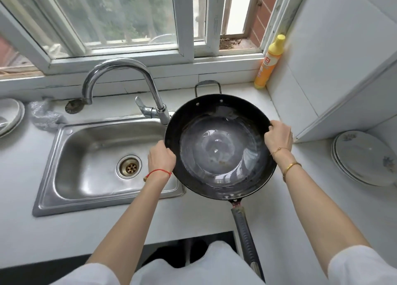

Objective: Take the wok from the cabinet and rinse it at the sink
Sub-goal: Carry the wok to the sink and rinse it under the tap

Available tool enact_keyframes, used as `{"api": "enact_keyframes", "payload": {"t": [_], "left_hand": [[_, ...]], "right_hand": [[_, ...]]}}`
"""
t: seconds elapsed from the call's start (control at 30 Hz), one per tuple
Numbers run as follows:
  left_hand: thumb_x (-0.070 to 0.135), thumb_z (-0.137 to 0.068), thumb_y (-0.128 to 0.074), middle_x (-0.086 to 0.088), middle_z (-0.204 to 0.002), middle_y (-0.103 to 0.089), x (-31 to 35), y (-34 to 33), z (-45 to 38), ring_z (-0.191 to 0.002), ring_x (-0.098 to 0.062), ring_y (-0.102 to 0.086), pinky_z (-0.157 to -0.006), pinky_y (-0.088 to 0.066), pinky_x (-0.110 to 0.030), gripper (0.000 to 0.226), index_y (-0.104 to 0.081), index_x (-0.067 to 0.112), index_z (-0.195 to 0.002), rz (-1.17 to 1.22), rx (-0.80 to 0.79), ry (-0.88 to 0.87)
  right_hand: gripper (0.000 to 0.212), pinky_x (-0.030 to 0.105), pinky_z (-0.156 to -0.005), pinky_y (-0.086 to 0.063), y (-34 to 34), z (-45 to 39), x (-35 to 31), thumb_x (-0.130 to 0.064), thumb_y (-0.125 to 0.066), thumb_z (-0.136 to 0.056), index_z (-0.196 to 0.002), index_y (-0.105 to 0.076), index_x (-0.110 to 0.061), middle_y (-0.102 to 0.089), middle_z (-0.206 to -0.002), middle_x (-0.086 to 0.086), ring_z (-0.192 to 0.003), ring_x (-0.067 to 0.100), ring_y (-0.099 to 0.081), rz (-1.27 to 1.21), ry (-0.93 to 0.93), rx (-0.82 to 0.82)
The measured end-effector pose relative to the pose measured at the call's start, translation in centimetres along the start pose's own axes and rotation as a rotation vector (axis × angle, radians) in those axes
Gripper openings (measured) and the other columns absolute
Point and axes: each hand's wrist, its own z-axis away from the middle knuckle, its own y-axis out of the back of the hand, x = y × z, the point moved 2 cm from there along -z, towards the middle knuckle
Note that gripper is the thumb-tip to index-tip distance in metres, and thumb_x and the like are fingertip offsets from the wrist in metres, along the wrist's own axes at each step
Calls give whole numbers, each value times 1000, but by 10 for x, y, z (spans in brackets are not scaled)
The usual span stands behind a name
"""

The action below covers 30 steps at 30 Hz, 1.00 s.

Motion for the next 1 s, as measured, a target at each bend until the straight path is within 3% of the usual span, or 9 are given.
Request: {"api": "enact_keyframes", "payload": {"t": [0.1, 0.27, 0.4, 0.53, 0.83, 1.0], "left_hand": [[4, -88, -45, -27, -92, -65, -16, 12, 13, -88, -46, -58, -66, -33, -36, 11, -52, 7, -80, 8, 28, -9], [1, -86, -45, -28, -97, -68, -54, 35, 32, -93, -47, -59, -74, -43, -39, 24, -63, 2, -102, 44, 33, -3], [1, -88, -45, -29, -103, -65, -89, 60, 48, -98, -45, -58, -80, -45, -42, 22, -62, -6, -100, 64, 40, 33], [3, -87, -43, -26, -103, -66, -132, 91, 60, -97, -44, -59, -82, -48, -42, 26, -63, -1, -103, 59, 35, 64], [-1, -84, -42, -22, -91, -63, -215, 152, 61, -79, -37, -51, -68, -40, -36, 14, -55, 2, -85, 61, 41, 60], [0, -84, -43, -22, -94, -64, -248, 183, 39, -78, -35, -49, -67, -39, -36, 18, -60, 1, -90, 47, 72, 92]], "right_hand": [[23, 32, -55, -28, 1, 20, -8, 8, -44, -74, -59, -38, -8, -36, -54, 6, -61, 36, -40, -5, 17, -12], [17, 32, -60, -31, -1, 62, -24, 7, -46, -76, -65, -47, -6, -44, -66, 10, -65, 33, -41, 5, 39, -10], [16, 31, -60, -32, -5, 100, -45, 6, -47, -77, -66, -49, -6, -46, -68, 10, -65, 32, -41, 15, 62, -2], [17, 30, -59, -33, -17, 147, -66, 6, -46, -76, -67, -53, -6, -48, -67, 10, -65, 33, -43, 10, 65, -17], [16, 31, -60, -37, -52, 220, -125, 7, -47, -79, -75, -62, 2, -50, -69, 15, -66, 33, -46, -41, 79, -38], [17, 32, -61, -38, -75, 234, -169, 6, -46, -80, -73, -60, 0, -55, -71, 17, -67, 36, -49, -59, 108, -68]]}}
